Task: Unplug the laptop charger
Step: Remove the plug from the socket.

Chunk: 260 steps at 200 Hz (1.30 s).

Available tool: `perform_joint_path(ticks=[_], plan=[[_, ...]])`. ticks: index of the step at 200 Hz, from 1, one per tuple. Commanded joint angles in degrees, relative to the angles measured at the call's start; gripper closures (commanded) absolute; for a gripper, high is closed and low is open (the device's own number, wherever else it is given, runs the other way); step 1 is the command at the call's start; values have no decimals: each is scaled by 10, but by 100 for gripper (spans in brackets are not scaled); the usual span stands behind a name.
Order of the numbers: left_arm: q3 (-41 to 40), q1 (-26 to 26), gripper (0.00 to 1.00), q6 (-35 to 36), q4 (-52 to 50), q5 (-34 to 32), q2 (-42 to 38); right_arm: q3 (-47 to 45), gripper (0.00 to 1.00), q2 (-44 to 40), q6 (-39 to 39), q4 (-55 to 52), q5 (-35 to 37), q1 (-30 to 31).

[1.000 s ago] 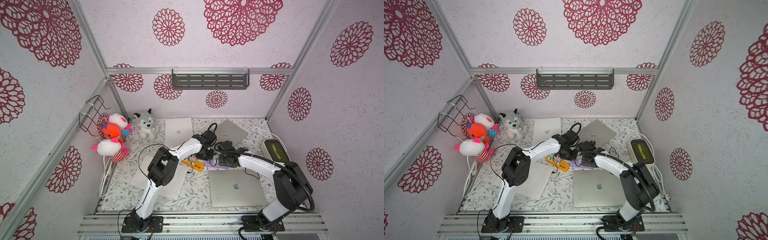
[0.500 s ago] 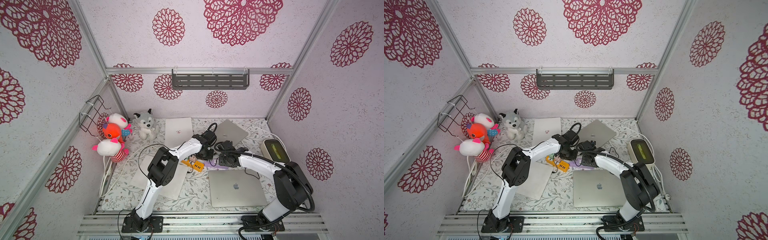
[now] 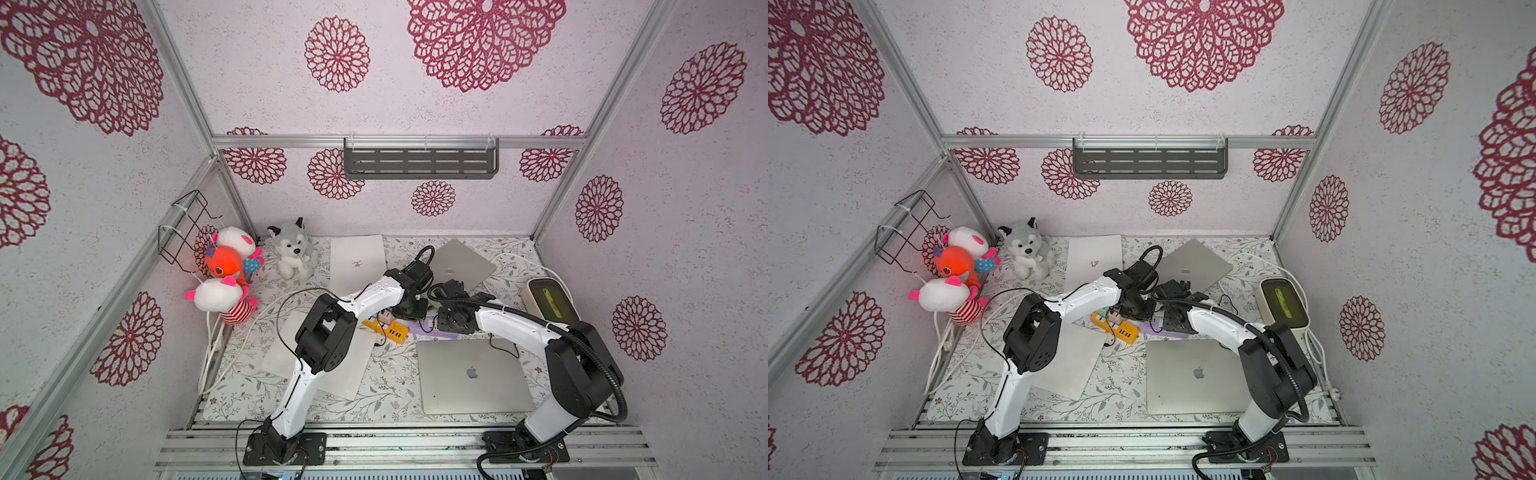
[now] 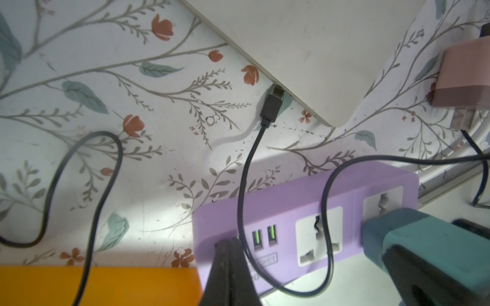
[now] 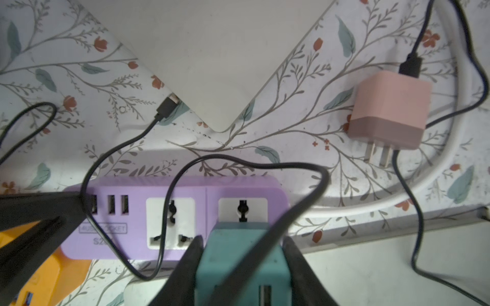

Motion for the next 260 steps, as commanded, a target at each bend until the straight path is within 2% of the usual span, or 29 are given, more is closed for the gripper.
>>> perform_joint_path(ticks=[1,26,66,98,107,129,140,163,190,203,221,232,248,260], plan=[[-15,-5,100,-6,-13,0,12,18,72,-7,-15,-29,34,5],[-16,-5,100,-6,-13,-1,13,-22,72,-34,7,44,-34,-7],[-20,-5,100,-6,-12,-1,10,36,72,13,-17,-52,50,11],[-20,-5,100,-6,-11,-1,10,-34,72,-40,14,70,-74,-13],[-20,-5,100,-6,-11,0,10,-32,73,-41,16,65,-53,-11],[-20,-5,100,-7,-11,0,9,31,73,4,-17,-41,38,7],[-20,-5,100,-6,-11,0,10,38,73,10,-26,-48,29,7],[-19,-5,100,-6,-11,0,10,-13,73,-31,-2,40,-41,-3],[-22,-5,100,-6,-12,-1,7,21,73,-4,-8,-17,11,4],[-22,-5,100,-6,-12,-2,6,16,72,-2,-16,-5,-20,1],[-22,-5,100,-6,-12,-3,7,-40,72,-39,15,84,-94,-17],[-22,-5,100,-6,-11,-3,7,-44,73,-46,21,78,-65,-15],[-25,-5,100,-6,-11,-3,6,3,73,-15,-7,-8,19,2],[-24,-5,100,-5,-10,-3,6,28,73,4,-22,-49,40,7]])
